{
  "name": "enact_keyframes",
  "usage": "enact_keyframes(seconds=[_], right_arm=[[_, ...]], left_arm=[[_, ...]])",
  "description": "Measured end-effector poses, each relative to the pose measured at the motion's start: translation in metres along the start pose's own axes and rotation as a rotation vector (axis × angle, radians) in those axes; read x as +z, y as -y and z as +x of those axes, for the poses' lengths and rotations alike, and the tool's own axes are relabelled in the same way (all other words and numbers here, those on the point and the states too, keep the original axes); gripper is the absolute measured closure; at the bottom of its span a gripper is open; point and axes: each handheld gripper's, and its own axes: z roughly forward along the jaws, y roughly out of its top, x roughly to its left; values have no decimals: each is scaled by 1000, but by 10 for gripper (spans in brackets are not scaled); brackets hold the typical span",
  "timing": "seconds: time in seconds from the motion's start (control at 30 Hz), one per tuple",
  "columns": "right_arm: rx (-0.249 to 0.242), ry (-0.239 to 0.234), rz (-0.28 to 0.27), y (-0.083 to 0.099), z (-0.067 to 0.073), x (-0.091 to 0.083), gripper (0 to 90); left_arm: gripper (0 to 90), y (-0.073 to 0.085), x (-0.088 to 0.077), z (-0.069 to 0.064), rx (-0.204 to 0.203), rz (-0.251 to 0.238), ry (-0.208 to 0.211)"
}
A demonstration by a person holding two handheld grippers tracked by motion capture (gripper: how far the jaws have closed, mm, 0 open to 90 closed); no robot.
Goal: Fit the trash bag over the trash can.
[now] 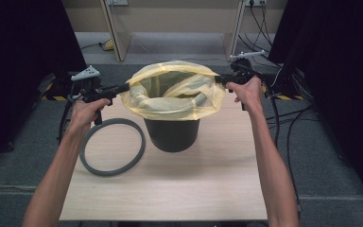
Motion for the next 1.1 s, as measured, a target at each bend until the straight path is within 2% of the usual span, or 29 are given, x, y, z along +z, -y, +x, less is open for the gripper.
enact_keyframes(seconds=[0.1, 0.2, 0.23, 0.3, 0.33, 0.4, 0.53, 0.6, 0.63, 0.73, 0.87, 0.97, 1.03, 1.1], right_arm=[[-10, -6, 20, 3, -4, 14, 784], [-11, -33, 29, 7, -4, 27, 780], [-15, -37, 28, 8, -4, 29, 766], [-22, -25, 42, 8, -2, 31, 641], [-17, -3, 55, 7, -1, 28, 572], [-19, 18, 35, 4, 0, 16, 502], [-1, 20, 1, -2, 1, -13, 432], [7, 3, -24, -4, 4, -28, 413], [1, -9, -46, -6, 8, -39, 411], [-28, -30, -59, -5, 19, -54, 411], [-47, -54, -34, 8, 34, -60, 398], [-53, -57, -18, 23, 38, -57, 386], [-42, -53, 1, 31, 36, -52, 444], [-40, -48, 8, 35, 31, -45, 544]], left_arm=[[878, 12, 7, 9, -16, 18, -19], [877, 19, 10, 14, -51, 12, -11], [877, 19, 11, 14, -47, 13, -9], [875, 19, 9, 10, -25, 21, -17], [870, 19, 7, 8, -24, 21, -19], [867, 19, 4, 4, -13, 21, -19], [866, 23, -3, -4, 8, 15, -13], [866, 26, -6, -9, 17, 11, -16], [866, 27, -7, -10, 20, 10, -19], [866, 30, -10, -17, 29, 7, -18], [862, 34, -17, -28, 44, -1, -14], [850, 38, -21, -37, 74, 9, -11], [836, 39, -22, -40, 76, 17, 8], [771, 38, -25, -42, 67, 19, 30]])
